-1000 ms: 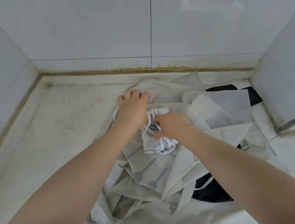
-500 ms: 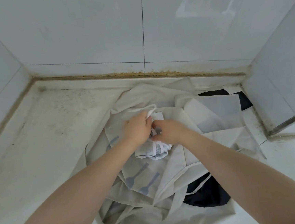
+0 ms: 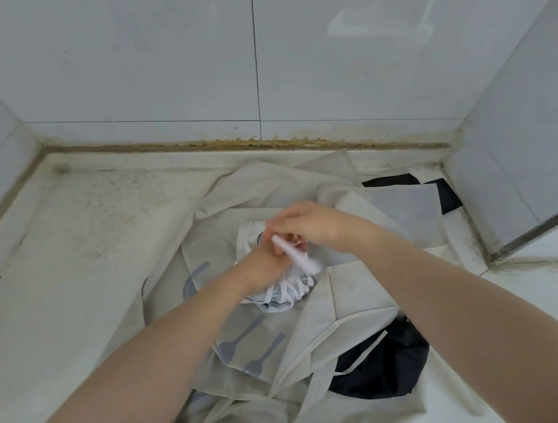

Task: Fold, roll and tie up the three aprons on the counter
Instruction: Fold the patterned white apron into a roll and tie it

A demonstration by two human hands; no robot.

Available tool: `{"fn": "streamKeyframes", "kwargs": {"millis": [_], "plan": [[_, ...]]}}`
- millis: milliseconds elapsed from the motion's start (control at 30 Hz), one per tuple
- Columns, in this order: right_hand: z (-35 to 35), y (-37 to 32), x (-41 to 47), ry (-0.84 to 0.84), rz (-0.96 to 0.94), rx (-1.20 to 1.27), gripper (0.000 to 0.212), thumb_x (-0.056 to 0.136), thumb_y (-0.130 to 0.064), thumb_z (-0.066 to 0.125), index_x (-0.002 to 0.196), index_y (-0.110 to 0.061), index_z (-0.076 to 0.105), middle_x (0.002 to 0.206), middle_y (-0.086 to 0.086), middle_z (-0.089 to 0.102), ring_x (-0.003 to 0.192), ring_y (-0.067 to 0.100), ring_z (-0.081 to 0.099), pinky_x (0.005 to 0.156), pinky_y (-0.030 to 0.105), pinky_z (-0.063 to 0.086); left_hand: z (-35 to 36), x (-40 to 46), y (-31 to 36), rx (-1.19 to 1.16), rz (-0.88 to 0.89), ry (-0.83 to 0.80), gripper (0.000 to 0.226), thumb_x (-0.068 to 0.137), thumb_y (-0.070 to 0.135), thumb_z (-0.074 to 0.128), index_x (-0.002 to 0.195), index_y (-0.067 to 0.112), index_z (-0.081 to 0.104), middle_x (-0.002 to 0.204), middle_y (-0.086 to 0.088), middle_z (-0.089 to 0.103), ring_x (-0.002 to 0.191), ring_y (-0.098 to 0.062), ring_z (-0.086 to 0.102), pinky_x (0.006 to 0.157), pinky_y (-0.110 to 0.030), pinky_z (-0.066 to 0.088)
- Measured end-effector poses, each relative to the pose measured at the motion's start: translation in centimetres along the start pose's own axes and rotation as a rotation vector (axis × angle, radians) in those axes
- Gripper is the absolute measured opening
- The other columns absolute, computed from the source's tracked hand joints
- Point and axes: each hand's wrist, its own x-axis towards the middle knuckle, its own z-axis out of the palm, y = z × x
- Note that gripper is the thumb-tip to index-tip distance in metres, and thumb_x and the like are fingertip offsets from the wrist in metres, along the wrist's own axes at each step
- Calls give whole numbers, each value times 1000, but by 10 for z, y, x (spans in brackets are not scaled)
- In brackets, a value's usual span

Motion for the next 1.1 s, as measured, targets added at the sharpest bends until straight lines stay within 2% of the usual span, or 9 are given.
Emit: {"fn": "streamKeyframes", "kwargs": {"millis": [67, 133, 233, 333, 467, 600, 700, 900, 1100], "plan": [[8, 3, 9, 20, -1, 156, 28, 91, -39, 49, 81, -28, 73, 76, -6, 71, 80, 12, 56, 80, 34, 39, 2, 1, -4, -129, -34, 66, 23, 100, 29, 39, 109, 16, 56, 104, 2, 57, 102, -11, 53, 86, -21, 39], [8, 12, 16, 212, -26, 237, 21, 91, -21, 49, 100, -26, 68, 86, -4, 68, 85, 14, 55, 81, 36, 41, -1, 3, -9, -219, -40, 71, 26, 101, 32, 38, 93, 22, 60, 84, 7, 60, 84, -9, 55, 78, -22, 40], [4, 29, 12, 287, -20, -178, 34, 91, -4, 47, 122, -13, 57, 108, 3, 64, 101, 18, 58, 86, 23, 41, -9, 6, -12, -309, -55, 40, 32, 99, 30, 43, 76, 15, 60, 64, 4, 53, 62, -10, 46, 64, -23, 37], [6, 42, 10, 260, -74, -567, 24, 94, -12, 49, 113, -7, 63, 109, 9, 67, 104, 24, 59, 85, 25, 40, -15, 10, -13, -272, -92, 58, 42, 99, 29, 42, 63, 13, 56, 58, 2, 52, 56, -10, 45, 61, -25, 37], [-6, 43, 5, 423, -33, -705, 18, 93, -24, 53, 96, -13, 67, 96, 4, 68, 94, 22, 60, 78, 31, 44, -32, 9, -15, -70, -61, 8, 43, 98, 19, 44, 55, 15, 48, 49, 5, 48, 50, -12, 43, 59, -26, 38], [-17, 35, -2, 470, 57, -510, 19, 93, -20, 51, 81, -14, 64, 81, 1, 62, 81, 18, 53, 71, 28, 38, -48, 1, -21, -64, -61, -81, 36, 97, 12, 43, 68, 23, 61, 61, 2, 55, 60, -12, 51, 63, -24, 43], [-1, 9, -4, 230, 12, -90, 29, 90, -9, 53, 63, -16, 56, 61, -9, 53, 67, 9, 49, 71, 27, 35, -44, -6, -10, -147, -47, -114, 27, 97, 7, 45, 80, 19, 61, 67, 0, 56, 57, -8, 51, 58, -18, 43], [9, -12, -13, -183, 66, -358, 11, 85, -21, 66, 77, -23, 72, 75, -17, 63, 81, 2, 56, 88, 23, 43, -42, -9, 1, -239, -109, -100, 21, 97, 12, 46, 82, 19, 58, 69, 2, 58, 60, -7, 52, 55, -11, 42], [13, 0, -3, 208, -7, -196, 5, 89, -17, 61, 88, -15, 56, 82, 1, 62, 77, 16, 57, 80, 35, 48, -41, -12, -1, -274, -133, -88, 18, 97, 19, 49, 99, 8, 63, 85, -7, 61, 73, -13, 53, 65, -16, 43]]}}
